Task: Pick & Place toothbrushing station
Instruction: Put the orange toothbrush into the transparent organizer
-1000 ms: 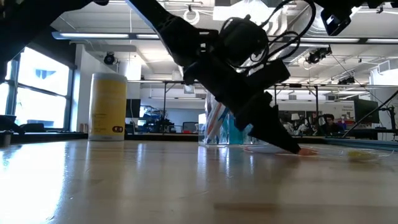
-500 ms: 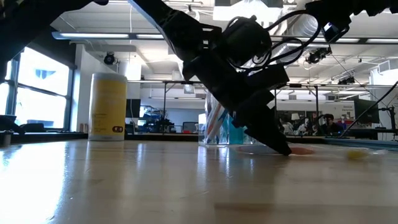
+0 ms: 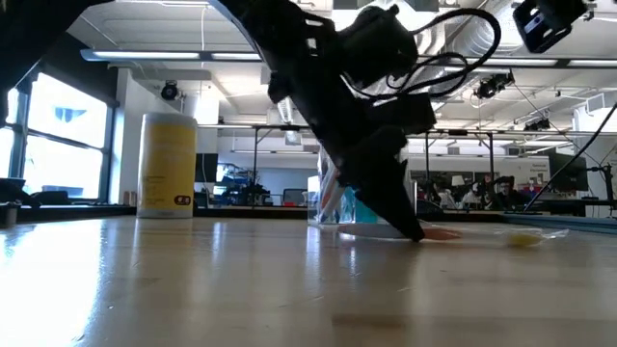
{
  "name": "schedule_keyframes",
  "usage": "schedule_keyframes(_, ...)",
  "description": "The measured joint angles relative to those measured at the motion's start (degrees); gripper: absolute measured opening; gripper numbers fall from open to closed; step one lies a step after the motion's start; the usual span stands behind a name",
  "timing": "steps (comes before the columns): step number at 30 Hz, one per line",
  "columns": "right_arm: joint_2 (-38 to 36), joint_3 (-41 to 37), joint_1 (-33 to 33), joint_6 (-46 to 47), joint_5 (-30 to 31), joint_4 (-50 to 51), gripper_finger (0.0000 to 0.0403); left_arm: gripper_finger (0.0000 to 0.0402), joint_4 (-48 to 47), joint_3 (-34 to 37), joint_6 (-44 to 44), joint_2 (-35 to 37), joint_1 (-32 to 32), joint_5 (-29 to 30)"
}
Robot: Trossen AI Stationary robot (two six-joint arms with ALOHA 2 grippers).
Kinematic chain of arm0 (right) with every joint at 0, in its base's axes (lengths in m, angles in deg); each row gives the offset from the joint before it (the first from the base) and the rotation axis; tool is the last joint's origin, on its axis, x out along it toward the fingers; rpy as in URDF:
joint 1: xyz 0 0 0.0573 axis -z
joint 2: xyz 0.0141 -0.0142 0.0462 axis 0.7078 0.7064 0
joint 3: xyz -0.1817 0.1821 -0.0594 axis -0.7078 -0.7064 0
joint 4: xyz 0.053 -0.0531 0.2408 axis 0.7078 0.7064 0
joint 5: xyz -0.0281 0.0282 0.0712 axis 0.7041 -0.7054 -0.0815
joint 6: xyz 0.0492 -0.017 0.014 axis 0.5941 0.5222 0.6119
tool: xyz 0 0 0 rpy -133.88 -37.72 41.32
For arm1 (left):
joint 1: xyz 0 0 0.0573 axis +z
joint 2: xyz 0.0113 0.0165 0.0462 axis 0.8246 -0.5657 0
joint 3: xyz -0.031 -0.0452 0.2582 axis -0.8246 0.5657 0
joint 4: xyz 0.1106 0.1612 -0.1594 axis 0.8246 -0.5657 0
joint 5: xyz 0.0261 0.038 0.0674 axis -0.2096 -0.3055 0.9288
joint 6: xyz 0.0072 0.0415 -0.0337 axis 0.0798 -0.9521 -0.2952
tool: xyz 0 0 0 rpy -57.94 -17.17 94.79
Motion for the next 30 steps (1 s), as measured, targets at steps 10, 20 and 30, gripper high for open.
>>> schedule_keyframes(10, 0.5, 0.0, -13.5, -4.5, 0.9, -3.5, 0.0213, 0.0012, -13.0, 0.3, 1.0, 8.6, -7.2, 6.1)
schedule_keyframes(20, 8.7, 0.0, -17.6, -8.4, 1.8, -8.9, 0.0213, 0.0010, -15.7, 0.1, 0.0, 18.2, -15.5, 14.1)
schedule_keyframes(30, 18.9, 0.0, -17.1, -15.3, 3.2, -19.9, 0.0213, 0.0010, -11.1, 5.0, 1.9, 31.3, -19.9, 23.7)
